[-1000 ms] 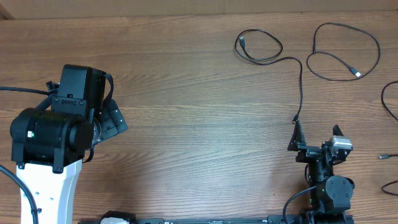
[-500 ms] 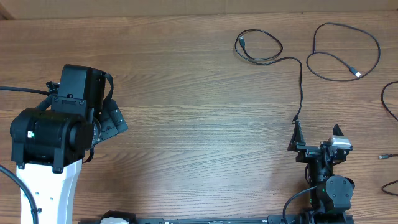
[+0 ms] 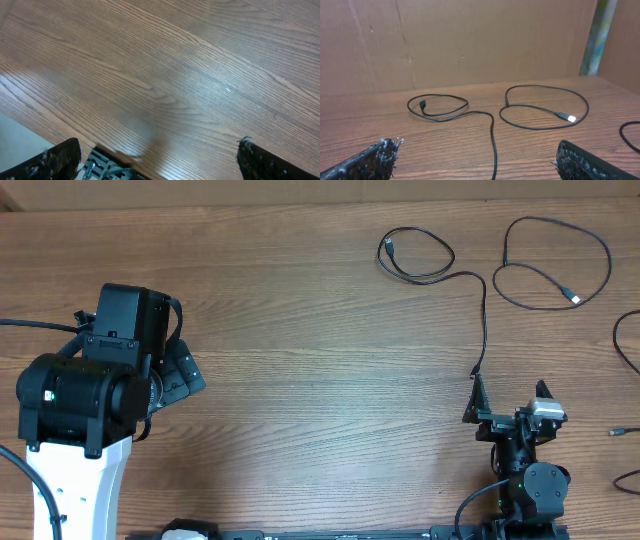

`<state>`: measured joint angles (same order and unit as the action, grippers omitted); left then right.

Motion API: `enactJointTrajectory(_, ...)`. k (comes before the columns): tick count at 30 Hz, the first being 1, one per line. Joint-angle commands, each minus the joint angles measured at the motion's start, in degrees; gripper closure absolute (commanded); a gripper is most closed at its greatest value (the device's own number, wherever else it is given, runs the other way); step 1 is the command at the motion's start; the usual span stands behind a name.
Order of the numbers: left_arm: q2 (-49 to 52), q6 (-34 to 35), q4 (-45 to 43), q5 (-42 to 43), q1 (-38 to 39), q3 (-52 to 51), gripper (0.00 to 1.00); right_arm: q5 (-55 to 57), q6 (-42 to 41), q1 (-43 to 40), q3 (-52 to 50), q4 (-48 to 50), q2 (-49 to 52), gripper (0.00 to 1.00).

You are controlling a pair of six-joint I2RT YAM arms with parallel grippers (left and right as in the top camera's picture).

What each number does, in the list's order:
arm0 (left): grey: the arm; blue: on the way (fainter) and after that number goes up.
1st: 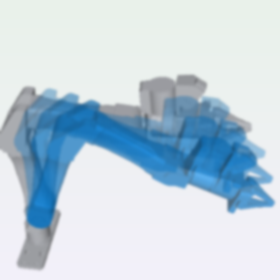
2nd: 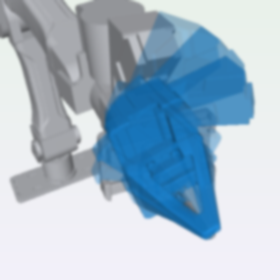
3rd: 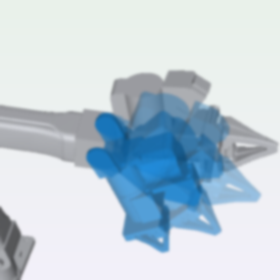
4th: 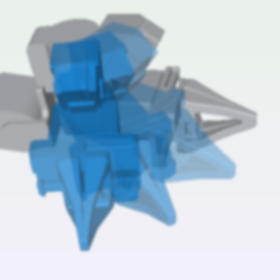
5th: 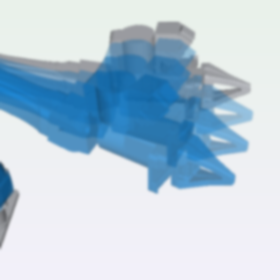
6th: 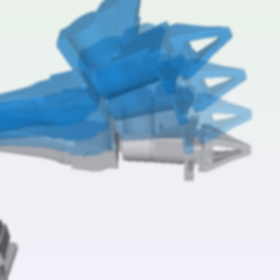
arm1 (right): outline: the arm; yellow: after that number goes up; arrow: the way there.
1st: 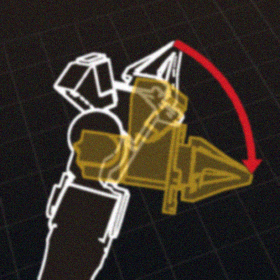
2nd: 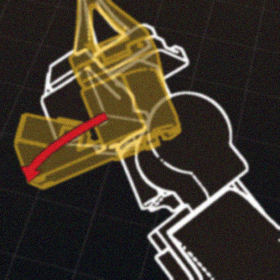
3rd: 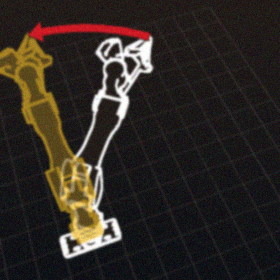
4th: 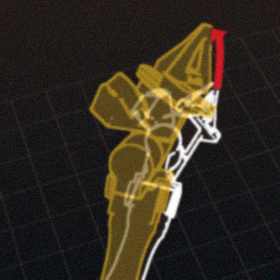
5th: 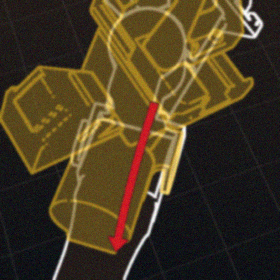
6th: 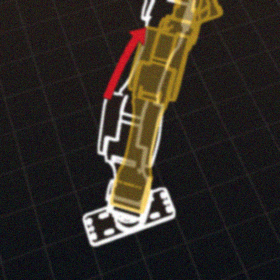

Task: Untangle cables

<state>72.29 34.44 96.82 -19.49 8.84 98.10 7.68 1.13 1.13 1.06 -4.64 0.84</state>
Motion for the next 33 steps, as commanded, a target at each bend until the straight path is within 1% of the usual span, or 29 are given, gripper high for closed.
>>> enactJointTrajectory(1,0.04,0.90,-0.02,0.04,-0.20,0.07,0.00,-0.70,0.87,-0.02,-0.63,0.46,-0.70,0.00)
enactJointTrajectory(8,-0.94,0.92,-0.13,0.04,0.20,0.07,0.01,-0.70,0.87,-0.02,-0.63,0.48,-0.70,0.00)
enactJointTrajectory(14,-6.05,0.90,-0.15,0.04,0.20,0.07,0.00,-0.70,0.87,-0.02,-0.63,0.48,-0.70,0.00)
enactJointTrajectory(19,-13.70,0.90,-0.15,0.04,0.17,0.07,0.00,-0.70,0.87,-0.02,-0.63,0.48,-0.70,0.00)
enactJointTrajectory(29,-33.24,0.92,-0.07,0.04,0.17,0.07,0.00,-0.70,0.87,-0.02,-0.63,0.48,-0.70,0.00)
enactJointTrajectory(33,-39.36,0.90,-0.04,0.04,0.17,0.09,0.00,-0.70,0.87,-0.02,-0.63,0.48,-0.70,0.00)
